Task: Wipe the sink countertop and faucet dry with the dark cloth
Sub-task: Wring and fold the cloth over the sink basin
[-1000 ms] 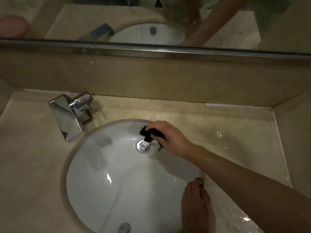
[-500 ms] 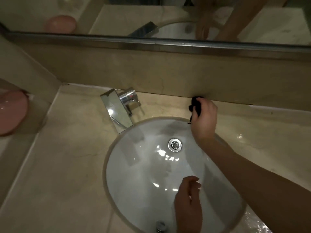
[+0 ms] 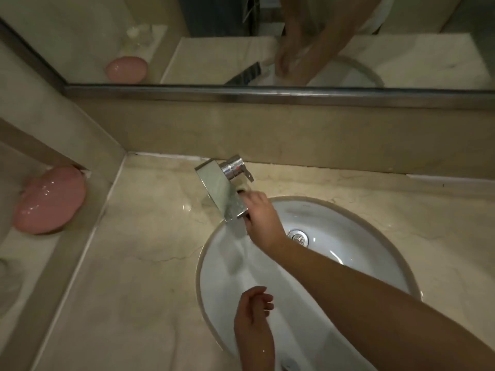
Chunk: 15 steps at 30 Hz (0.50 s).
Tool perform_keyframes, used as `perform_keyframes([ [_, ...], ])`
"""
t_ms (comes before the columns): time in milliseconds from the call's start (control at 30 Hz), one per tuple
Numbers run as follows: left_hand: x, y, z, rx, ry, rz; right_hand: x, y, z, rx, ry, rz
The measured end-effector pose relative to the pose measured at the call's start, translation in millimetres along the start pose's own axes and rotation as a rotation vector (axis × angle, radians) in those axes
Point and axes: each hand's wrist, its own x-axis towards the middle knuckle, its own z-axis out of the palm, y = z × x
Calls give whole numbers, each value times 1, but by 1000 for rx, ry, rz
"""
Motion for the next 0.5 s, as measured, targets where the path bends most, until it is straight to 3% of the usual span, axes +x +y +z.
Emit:
perform_keyframes([
  [100,-1,18,-23,-36,104,-16,-59,2,-4,-11,-324,-149],
  [167,-4,28,-39,40,131,-19,-105,3,-14,7,-407,-99],
  [233,-5,37,-51,94,73,-19,-141,-10,-32,187,-271,168],
  [333,-11,55,-54,114,-238,-114,-163,-40,-70,811,0,637],
  [400,-21,68,-47,62,-452,-256,-168,-59,-92,1058,7,700],
  [500,-42,87,-35,-29,-638,-300,-179,-90,-118,1204,-65,676],
])
